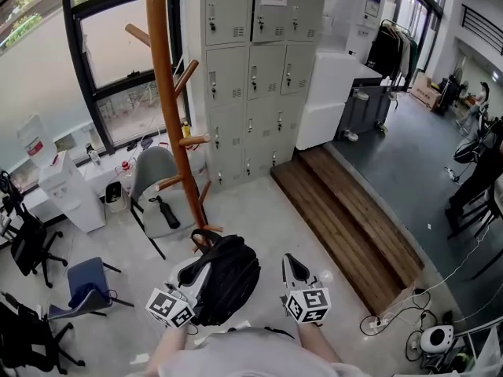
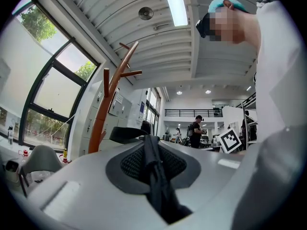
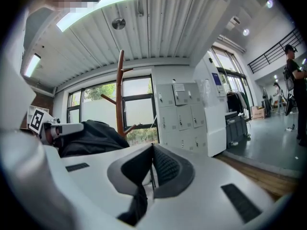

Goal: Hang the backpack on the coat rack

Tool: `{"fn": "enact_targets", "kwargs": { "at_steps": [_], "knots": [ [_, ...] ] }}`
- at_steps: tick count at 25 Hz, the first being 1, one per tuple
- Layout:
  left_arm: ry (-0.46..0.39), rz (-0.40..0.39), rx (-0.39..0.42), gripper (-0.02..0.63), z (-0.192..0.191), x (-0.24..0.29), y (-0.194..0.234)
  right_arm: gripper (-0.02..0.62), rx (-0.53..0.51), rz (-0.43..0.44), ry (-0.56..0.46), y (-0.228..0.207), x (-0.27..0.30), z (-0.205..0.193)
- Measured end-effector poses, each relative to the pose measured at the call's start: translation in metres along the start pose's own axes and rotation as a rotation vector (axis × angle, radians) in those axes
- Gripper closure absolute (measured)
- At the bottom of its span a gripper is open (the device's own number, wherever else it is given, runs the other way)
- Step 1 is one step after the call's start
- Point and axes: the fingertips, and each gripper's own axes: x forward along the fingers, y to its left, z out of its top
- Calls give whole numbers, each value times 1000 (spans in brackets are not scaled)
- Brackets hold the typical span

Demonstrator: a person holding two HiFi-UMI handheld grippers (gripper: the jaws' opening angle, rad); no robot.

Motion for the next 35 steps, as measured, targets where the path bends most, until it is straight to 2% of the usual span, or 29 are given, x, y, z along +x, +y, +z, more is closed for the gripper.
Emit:
{"fn": "enact_targets", "kwargs": {
  "at_steps": [13, 24, 35],
  "knots": [
    [-26, 33, 44, 543, 11, 21, -29, 588, 9, 66, 8, -27, -2, 1],
    [-62, -41, 73, 543, 66, 35, -36, 588, 15, 79, -7, -39, -5, 6],
    [-90, -111, 270, 543, 142, 59, -42, 588, 24, 60, -2, -49, -6, 5]
  ]
}}
